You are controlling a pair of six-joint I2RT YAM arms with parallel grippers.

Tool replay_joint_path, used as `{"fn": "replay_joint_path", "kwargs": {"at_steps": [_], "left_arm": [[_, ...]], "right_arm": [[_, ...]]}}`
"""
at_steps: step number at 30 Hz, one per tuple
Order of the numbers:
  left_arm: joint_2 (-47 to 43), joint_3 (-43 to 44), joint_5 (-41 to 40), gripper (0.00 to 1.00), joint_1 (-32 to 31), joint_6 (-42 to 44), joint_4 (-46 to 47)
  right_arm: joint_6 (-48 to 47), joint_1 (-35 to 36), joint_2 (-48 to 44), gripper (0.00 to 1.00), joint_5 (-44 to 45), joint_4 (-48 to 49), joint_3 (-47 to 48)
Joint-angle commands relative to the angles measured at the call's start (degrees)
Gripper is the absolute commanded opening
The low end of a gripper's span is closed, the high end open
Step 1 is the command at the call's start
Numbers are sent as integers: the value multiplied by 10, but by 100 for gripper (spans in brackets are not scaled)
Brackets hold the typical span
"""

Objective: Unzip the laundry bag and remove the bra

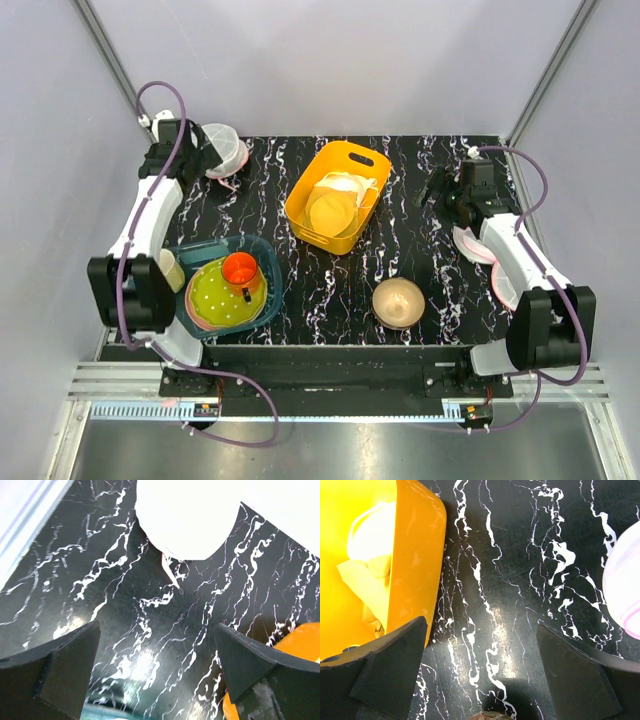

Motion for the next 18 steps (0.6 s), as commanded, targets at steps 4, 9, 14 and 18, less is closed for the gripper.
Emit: {"fn": "replay_joint_path", "kwargs": {"at_steps": [4, 9, 14, 18], "left_arm": [[169, 110, 67, 95, 38, -55, 10], [248, 144, 114, 94, 60, -83, 73], [309, 163, 141, 94, 61, -99, 133], [280, 115, 143, 91, 59, -100, 189]], "right_arm": [[3, 1, 4, 100, -31, 7, 20], [-7, 1, 24, 100, -50, -5, 26], [-14, 1, 30, 100, -45, -12, 23], [-15, 1, 47, 100, -51, -17, 30]]}}
